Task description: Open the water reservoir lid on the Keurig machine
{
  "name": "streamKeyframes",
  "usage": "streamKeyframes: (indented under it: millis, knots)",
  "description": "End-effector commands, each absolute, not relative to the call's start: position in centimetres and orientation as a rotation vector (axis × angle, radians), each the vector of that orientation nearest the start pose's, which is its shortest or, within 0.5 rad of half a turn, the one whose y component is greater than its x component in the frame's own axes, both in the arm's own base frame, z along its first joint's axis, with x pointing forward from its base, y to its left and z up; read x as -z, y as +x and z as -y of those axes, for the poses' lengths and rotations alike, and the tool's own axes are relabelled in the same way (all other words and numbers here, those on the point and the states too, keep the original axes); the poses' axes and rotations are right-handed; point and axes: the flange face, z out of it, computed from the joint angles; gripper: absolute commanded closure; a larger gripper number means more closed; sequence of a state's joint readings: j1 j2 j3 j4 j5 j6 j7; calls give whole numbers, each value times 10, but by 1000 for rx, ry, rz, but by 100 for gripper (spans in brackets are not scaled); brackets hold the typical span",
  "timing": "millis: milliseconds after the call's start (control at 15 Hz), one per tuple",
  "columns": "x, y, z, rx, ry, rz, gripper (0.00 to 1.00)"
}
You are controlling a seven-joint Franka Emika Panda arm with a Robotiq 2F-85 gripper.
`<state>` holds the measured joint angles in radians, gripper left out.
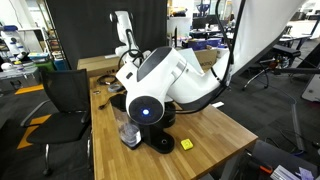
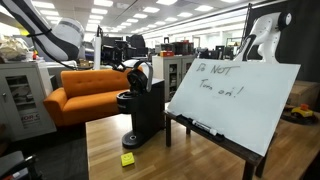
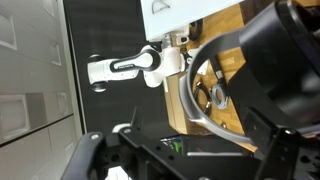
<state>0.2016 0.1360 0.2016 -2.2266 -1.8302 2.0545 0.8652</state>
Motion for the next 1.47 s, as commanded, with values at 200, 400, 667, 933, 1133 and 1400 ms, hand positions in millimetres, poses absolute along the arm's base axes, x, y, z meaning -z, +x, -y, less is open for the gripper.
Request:
streamKeyframes:
  millis: [200, 400, 667, 933, 1133, 1400]
  knots:
    - [-347, 498, -222, -780, 1803, -838, 0]
    - [-350, 483, -246, -751, 2024, -852, 0]
    - [-353, 476, -254, -657, 2305, -777, 0]
    - [-356, 474, -252, -552, 2489, -657, 0]
    - [-362, 473, -249, -510, 2571, -578, 0]
    - [-372, 470, -244, -496, 2641, -498, 0]
